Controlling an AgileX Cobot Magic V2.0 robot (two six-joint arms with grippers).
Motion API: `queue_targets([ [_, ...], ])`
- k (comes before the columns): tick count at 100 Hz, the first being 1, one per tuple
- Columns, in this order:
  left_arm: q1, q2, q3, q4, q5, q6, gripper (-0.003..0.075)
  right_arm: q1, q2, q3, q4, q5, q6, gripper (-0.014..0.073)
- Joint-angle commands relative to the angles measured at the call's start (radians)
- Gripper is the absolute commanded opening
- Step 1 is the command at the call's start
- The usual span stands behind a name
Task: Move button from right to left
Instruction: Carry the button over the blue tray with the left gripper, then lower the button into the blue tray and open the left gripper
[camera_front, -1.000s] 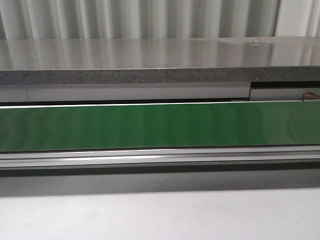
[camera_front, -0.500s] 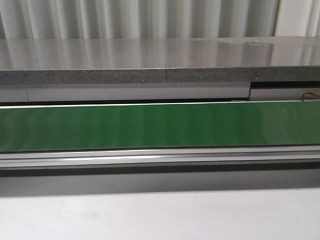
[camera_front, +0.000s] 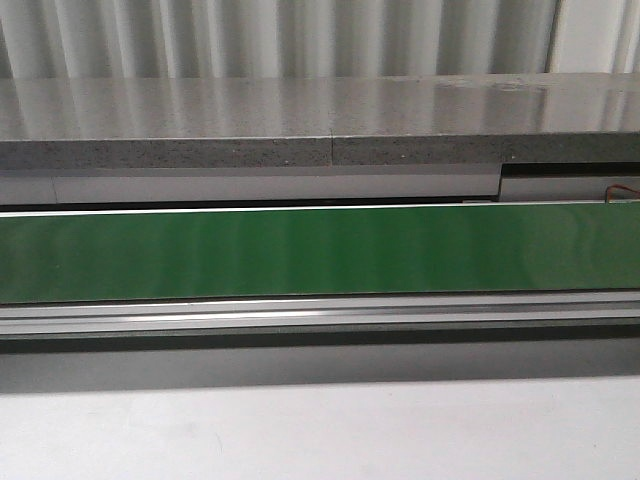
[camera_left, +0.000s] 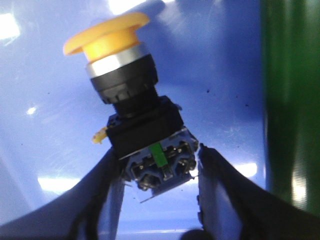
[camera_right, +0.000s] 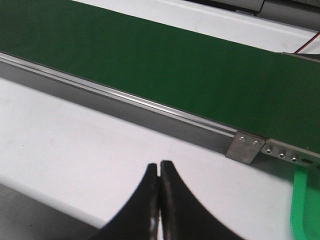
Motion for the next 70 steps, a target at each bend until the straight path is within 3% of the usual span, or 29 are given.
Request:
queue_targets([
  [1,-0.001,-0.048,-0.022,-0.009,-0.010,0.008,0.0265,0.001,0.006,-0.024,-0.010,-0.065,-0.011,-0.0067],
  [16,-0.001,-0.048,-0.022,-0.009,-0.022,0.010,0.0421,0.001,0.006,-0.024,-0.010,-0.065,-0.011,-0.0067],
  [43,-0.001,-0.066,-0.022,-0.004,-0.028,0.010,0.0420,0.001,0.006,-0.024,-0.010,-0.065,-0.011,-0.0067],
  [53,-0.001,-0.106,-0.022,-0.018,-0.062,-0.008,0.0347,0.001,0.006,-0.024,-0.010,-0.065,-0.011,-0.0067],
  [70,-0.001,-0.195,-0.022,-0.074,-0.117,-0.047,0.0078,0.001,0.006,-0.024,-0.010,-0.065,-0.011,-0.0067],
])
